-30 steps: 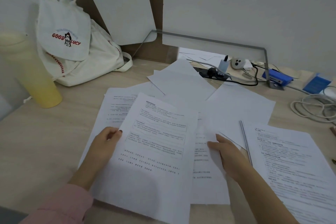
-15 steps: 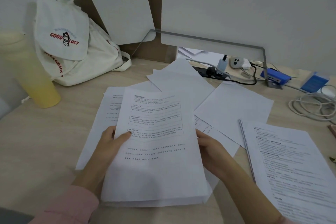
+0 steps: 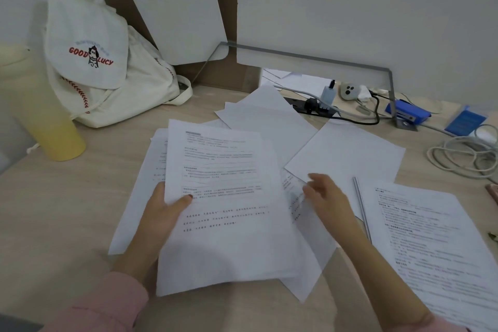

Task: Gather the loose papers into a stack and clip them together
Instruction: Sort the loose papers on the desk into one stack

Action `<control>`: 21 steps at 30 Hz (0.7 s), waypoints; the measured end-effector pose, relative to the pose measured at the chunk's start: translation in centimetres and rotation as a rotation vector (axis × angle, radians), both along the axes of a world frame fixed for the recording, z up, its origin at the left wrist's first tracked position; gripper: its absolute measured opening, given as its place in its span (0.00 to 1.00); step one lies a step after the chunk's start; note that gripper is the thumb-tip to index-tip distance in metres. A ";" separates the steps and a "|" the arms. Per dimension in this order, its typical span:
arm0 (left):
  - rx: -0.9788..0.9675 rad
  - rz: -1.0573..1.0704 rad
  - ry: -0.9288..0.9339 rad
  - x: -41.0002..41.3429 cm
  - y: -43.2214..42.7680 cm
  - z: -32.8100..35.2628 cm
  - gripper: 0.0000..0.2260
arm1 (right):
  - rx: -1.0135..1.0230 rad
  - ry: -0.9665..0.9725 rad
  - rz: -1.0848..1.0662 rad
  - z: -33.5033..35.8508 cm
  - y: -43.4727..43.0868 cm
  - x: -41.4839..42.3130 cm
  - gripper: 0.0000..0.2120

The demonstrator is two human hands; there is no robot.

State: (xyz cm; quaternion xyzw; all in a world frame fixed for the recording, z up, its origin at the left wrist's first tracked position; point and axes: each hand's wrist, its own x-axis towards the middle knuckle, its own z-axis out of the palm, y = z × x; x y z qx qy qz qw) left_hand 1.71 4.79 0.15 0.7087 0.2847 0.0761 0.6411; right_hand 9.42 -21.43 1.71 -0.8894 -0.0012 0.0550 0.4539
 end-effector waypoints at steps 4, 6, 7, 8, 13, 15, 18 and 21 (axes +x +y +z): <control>0.136 0.038 0.011 0.1 0.6 -0.6 0.22 | -0.742 -0.122 0.120 -1.3 -1.4 1.7 0.31; 0.142 0.035 0.022 0.0 0.7 -1.0 0.24 | -0.864 -0.118 0.130 -1.6 -1.5 2.1 0.26; 0.139 0.034 0.020 -0.1 0.9 -1.2 0.25 | -0.899 -0.148 0.143 -1.6 -1.6 2.3 0.23; 0.135 0.031 0.015 -0.1 1.0 -1.4 0.25 | -0.925 -0.187 0.155 -1.5 -1.6 2.4 0.19; 0.099 0.021 0.008 -0.1 1.5 -1.9 0.26 | -1.017 -0.237 0.160 -1.4 -1.9 3.3 0.13; 0.100 0.024 -0.002 -0.2 1.2 -1.8 0.25 | -1.013 -0.246 0.153 -1.4 -2.1 3.3 0.14; 0.095 0.022 -0.024 -0.4 1.0 -1.6 0.25 | -0.823 -0.270 0.068 -1.5 -2.4 3.1 0.14; 0.088 0.013 -0.039 -0.3 1.3 -1.9 0.26 | -0.548 -0.364 0.045 -1.1 -1.8 2.3 0.16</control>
